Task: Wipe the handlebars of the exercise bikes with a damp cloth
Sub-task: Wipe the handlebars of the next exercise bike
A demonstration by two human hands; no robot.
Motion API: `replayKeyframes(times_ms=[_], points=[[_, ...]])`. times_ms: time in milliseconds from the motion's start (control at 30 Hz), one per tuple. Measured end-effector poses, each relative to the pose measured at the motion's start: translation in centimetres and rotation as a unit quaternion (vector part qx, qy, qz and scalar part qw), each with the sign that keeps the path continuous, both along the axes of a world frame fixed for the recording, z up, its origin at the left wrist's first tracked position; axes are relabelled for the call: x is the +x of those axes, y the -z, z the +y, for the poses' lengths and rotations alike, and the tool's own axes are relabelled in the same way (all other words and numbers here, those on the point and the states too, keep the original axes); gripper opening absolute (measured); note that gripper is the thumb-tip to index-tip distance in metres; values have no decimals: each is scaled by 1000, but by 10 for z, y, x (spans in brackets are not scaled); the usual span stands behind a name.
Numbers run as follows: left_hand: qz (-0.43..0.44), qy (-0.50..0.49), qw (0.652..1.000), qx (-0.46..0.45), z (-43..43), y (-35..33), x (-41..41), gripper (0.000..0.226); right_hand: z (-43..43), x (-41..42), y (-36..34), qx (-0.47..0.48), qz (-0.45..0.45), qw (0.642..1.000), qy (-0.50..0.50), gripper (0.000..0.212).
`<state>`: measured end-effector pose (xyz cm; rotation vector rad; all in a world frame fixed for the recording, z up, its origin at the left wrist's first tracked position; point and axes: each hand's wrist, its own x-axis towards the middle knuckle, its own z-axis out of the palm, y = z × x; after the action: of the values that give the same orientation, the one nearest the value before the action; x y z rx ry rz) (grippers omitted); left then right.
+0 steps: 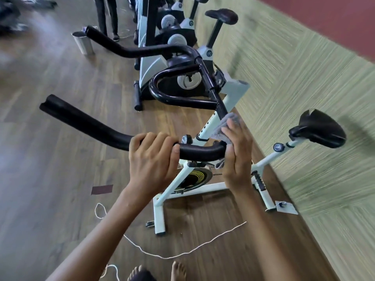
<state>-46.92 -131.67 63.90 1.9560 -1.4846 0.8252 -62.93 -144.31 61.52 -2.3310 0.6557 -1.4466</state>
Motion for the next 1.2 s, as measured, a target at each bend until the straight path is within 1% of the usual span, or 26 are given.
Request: replayKeyframes(times_ms=[67,133,167,233,333,367,400,467,533,600,633,700,767,800,867,933,1000,1067,1133,1200], points=[[0,2,1000,-3,0,0,0,34,-14,0,-15,49,18,998,-18,35],[-3,5,1000,-4,0,0,0,34,-21,4,-25,120,5,993,-18,35],[-4,5,1000,-5,0,0,-1,33,-18,6,-27,139,-3,990,-7,34],[-4,8,1000,-5,1,0,-1,33,3,8,-19,124,-2,992,28,34],[-1,8,1000,-8,0,1,-1,32,29,0,-4,61,45,996,51,39],[-2,8,1000,-9,-1,1,-1,32,24,-2,-6,57,59,995,50,39],[-1,8,1000,-11,-1,1,-1,32,16,-1,-14,73,66,994,49,39],[1,7,1000,-15,-1,1,-1,33,-6,5,-37,168,79,982,32,38],[4,8,1000,-9,0,0,-2,33,-23,8,-53,223,112,968,6,36],[8,13,1000,4,1,0,-2,32,-18,4,-55,208,134,969,9,36],[12,15,1000,12,2,-1,-1,31,-8,3,-49,182,136,974,23,36],[20,17,999,23,4,-2,-1,30,22,1,-32,143,124,979,70,39],[26,19,999,32,5,-4,-1,30,44,1,-22,128,117,978,112,43],[29,21,999,37,6,-6,-1,30,43,3,-25,124,121,978,116,42],[28,26,997,64,10,-10,0,31,22,8,-40,144,153,973,98,38],[16,55,993,100,15,-17,7,32,-7,14,-60,192,187,961,67,38],[17,71,989,128,23,-26,25,33,-14,14,-66,226,208,950,65,39],[15,48,986,160,32,-34,48,38,12,15,-60,195,214,951,105,38],[-24,29,982,185,39,-36,63,42,55,16,-48,154,206,953,157,43],[-53,25,979,196,43,-33,65,43,74,18,-43,133,214,949,187,46]])
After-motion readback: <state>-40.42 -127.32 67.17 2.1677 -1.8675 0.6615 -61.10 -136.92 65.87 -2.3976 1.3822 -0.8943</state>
